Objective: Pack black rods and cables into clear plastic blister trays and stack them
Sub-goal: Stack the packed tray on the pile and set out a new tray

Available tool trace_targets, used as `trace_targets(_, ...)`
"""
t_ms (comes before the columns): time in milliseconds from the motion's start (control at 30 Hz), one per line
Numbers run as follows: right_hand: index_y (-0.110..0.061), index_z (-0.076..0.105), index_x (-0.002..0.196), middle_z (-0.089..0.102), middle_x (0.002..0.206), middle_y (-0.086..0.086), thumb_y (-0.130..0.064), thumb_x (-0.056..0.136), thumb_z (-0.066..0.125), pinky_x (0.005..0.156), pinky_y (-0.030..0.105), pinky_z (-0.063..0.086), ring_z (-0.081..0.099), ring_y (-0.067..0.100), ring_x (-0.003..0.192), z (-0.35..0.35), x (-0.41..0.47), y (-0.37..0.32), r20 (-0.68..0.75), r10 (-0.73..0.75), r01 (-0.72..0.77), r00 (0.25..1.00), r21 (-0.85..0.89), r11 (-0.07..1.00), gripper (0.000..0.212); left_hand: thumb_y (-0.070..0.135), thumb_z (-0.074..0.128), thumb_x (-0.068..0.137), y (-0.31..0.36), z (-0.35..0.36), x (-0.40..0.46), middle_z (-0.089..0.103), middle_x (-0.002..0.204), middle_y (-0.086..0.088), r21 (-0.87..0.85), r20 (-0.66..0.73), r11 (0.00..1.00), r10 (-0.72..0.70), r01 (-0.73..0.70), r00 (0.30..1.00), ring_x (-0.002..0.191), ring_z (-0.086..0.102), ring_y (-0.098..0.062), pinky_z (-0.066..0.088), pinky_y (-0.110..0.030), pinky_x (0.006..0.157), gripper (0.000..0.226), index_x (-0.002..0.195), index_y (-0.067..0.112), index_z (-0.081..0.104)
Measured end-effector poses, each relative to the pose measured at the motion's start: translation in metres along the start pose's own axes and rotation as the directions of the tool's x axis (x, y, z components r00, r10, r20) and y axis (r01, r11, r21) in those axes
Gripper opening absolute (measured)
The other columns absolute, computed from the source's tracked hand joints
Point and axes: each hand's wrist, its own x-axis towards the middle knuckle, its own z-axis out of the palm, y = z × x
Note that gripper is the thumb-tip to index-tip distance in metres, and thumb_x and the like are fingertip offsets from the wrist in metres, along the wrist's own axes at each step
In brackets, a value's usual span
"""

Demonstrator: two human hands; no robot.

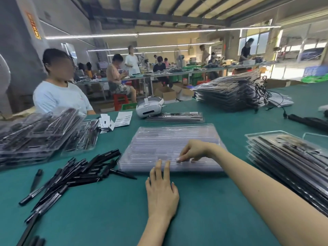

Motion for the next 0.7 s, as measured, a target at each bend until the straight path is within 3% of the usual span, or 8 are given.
trace_targets(167,-0.016,0.076,0.086,0.063,0.073,-0.001,-0.023,0.088,0.069,0.059,0.016,0.047,0.051,0.007,0.062,0.0,0.001,-0.005,-0.013,-0.004,0.003,1.0,-0.057,0.998,0.01,0.027,0.04,0.093,0.002,0.001,-0.001,0.008,0.156,0.003,0.008,-0.016,1.0,-0.007,0.007,1.0,0.139,0.014,-0.019,0.022,-0.033,0.109,0.067,0.151,0.03,0.006)
trace_targets(267,-0.011,0.076,0.09,0.067,0.07,0.001,-0.022,0.091,0.063,0.063,0.022,0.046,0.054,0.01,0.062,0.008,0.002,-0.011,-0.092,-0.111,0.078,0.99,-0.304,0.949,0.017,0.026,0.037,0.094,-0.001,0.004,-0.001,-0.001,0.159,0.006,0.018,-0.012,1.0,0.005,-0.005,1.0,0.143,0.009,-0.018,0.015,-0.036,0.115,0.071,0.152,0.031,-0.003)
trace_targets(367,-0.018,0.074,0.092,0.072,0.093,0.003,-0.023,0.094,0.055,0.067,0.028,0.042,0.059,0.019,0.08,0.016,-0.003,-0.01,-0.164,-0.193,0.076,0.967,-0.541,0.838,0.02,0.026,0.032,0.096,-0.003,0.007,0.0,-0.015,0.159,0.01,0.048,-0.005,0.999,-0.001,0.001,1.0,0.146,-0.006,-0.014,0.0,-0.04,0.119,0.071,0.149,0.034,-0.016)
trace_targets(467,-0.022,0.071,0.094,0.068,0.106,0.001,-0.018,0.096,0.046,0.069,0.031,0.04,0.061,0.025,0.097,0.029,-0.009,-0.004,-0.271,-0.25,0.033,0.929,-0.614,0.788,0.025,0.026,0.035,0.096,-0.001,0.008,-0.002,-0.006,0.16,0.008,0.067,-0.025,0.998,-0.003,0.005,1.0,0.147,-0.002,-0.017,-0.008,-0.044,0.117,0.07,0.151,0.031,-0.008)
trace_targets(567,-0.018,0.068,0.105,0.061,0.114,0.005,-0.009,0.097,0.041,0.069,0.032,0.038,0.059,0.029,0.104,0.028,-0.013,-0.01,-0.495,-0.3,-0.045,0.816,-0.572,0.819,0.03,0.022,0.045,0.092,0.002,0.005,-0.002,0.015,0.159,0.004,0.032,-0.082,0.999,-0.006,0.008,0.997,0.146,0.015,-0.021,0.001,-0.047,0.117,0.068,0.152,0.027,0.013)
trace_targets(633,-0.011,0.065,0.105,0.058,0.111,0.009,-0.013,0.1,0.039,0.075,0.035,0.043,0.056,0.03,0.104,0.009,-0.014,-0.022,-0.62,-0.311,-0.026,0.721,-0.473,0.881,0.026,0.024,0.038,0.094,0.002,0.003,-0.002,0.006,0.16,0.006,0.032,-0.041,0.999,-0.011,0.012,0.999,0.147,0.006,-0.018,-0.004,-0.044,0.117,0.067,0.152,0.029,0.004)
trace_targets(700,-0.005,0.06,0.101,0.056,0.107,0.011,-0.022,0.103,0.039,0.074,0.037,0.041,0.052,0.029,0.103,-0.011,-0.014,-0.043,-0.635,-0.384,-0.007,0.67,-0.523,0.852,0.027,0.025,0.033,0.095,0.001,0.002,-0.003,-0.001,0.16,0.008,0.032,-0.011,0.999,-0.023,0.024,1.0,0.147,0.0,-0.014,-0.006,-0.041,0.117,0.066,0.152,0.032,-0.001)
